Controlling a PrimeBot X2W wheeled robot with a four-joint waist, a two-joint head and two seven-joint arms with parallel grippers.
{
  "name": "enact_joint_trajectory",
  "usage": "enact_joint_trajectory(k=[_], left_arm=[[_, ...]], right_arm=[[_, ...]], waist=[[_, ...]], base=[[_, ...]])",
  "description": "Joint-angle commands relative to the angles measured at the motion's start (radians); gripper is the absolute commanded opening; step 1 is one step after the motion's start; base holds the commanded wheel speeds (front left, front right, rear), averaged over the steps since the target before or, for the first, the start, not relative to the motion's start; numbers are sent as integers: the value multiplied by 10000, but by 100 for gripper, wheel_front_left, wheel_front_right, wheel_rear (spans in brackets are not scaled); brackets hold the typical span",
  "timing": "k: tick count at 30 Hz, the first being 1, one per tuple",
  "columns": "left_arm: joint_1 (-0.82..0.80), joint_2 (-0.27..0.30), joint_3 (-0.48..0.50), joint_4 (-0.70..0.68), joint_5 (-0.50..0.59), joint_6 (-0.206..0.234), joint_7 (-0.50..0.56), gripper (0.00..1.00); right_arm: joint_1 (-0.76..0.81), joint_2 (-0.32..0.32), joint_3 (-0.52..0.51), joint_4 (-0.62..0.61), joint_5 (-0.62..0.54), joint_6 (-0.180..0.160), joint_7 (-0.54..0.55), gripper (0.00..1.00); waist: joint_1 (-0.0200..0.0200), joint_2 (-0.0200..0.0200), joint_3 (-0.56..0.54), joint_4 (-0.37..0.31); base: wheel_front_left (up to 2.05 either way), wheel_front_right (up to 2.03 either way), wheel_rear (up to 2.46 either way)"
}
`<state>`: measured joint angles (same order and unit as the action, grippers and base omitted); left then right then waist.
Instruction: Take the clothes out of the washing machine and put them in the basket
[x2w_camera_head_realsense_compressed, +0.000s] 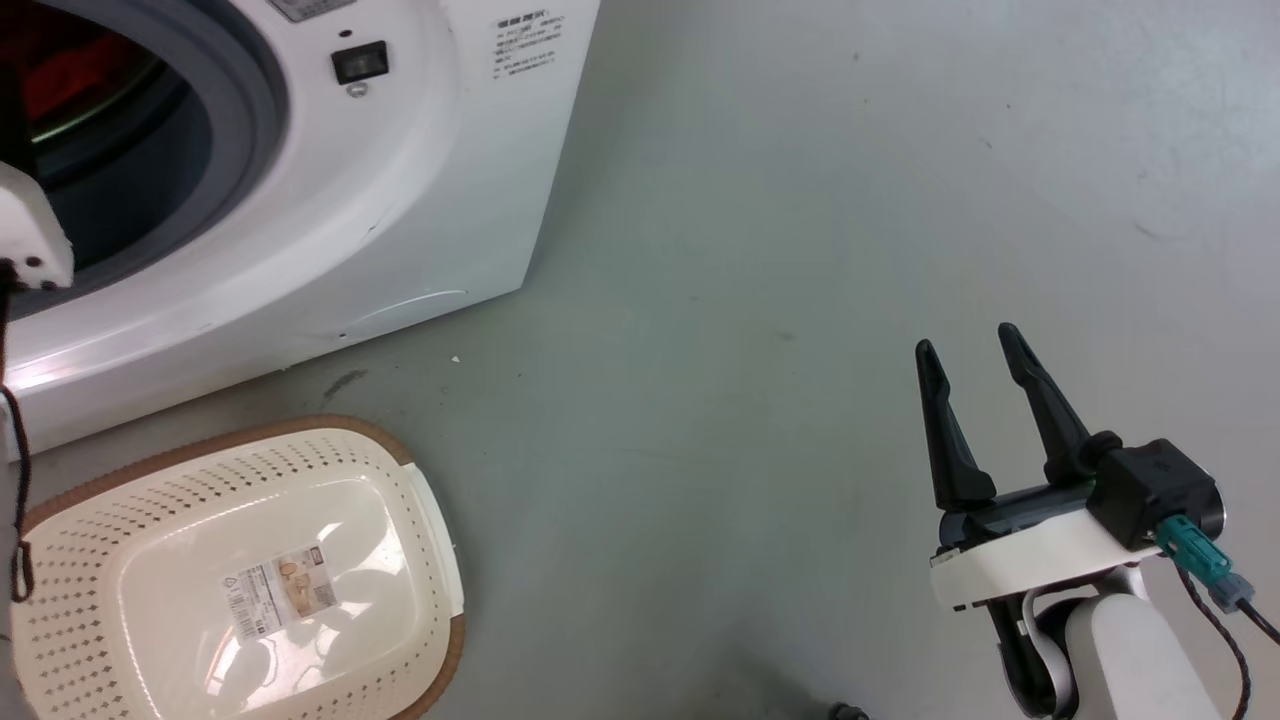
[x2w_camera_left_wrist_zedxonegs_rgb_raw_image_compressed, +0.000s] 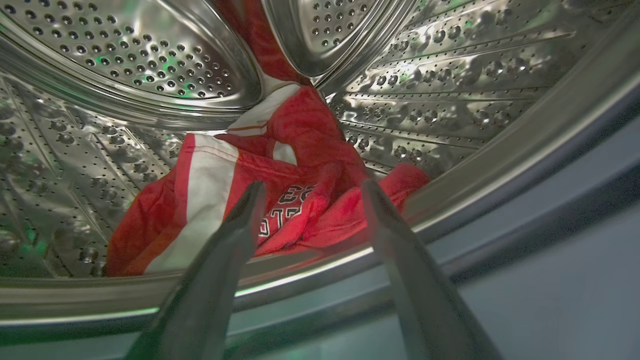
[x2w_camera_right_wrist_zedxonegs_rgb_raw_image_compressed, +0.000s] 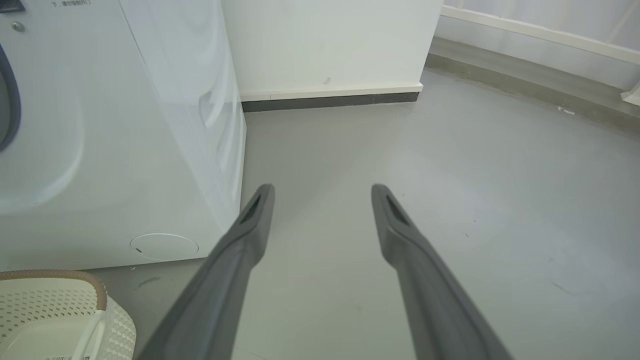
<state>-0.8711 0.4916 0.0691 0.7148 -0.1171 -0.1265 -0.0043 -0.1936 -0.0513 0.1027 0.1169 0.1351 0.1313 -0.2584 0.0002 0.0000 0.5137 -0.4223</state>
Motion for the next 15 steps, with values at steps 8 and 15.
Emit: enact_joint_trajectory(k=[8,15], left_arm=[[-1790,1253,-443,504,41,-34,1298,100],[-2915,1952,-1345,514,-260,-33,2640,100]], right_arm=[[-504,21,678,-2,551,-10,-68,100],[-572,21,1071,-126,930,-9,-69,100]], waist=[[-2,0,1014,-840],[-2,0,1513,-1222]], base=[[0,0,0],[0,0,0]])
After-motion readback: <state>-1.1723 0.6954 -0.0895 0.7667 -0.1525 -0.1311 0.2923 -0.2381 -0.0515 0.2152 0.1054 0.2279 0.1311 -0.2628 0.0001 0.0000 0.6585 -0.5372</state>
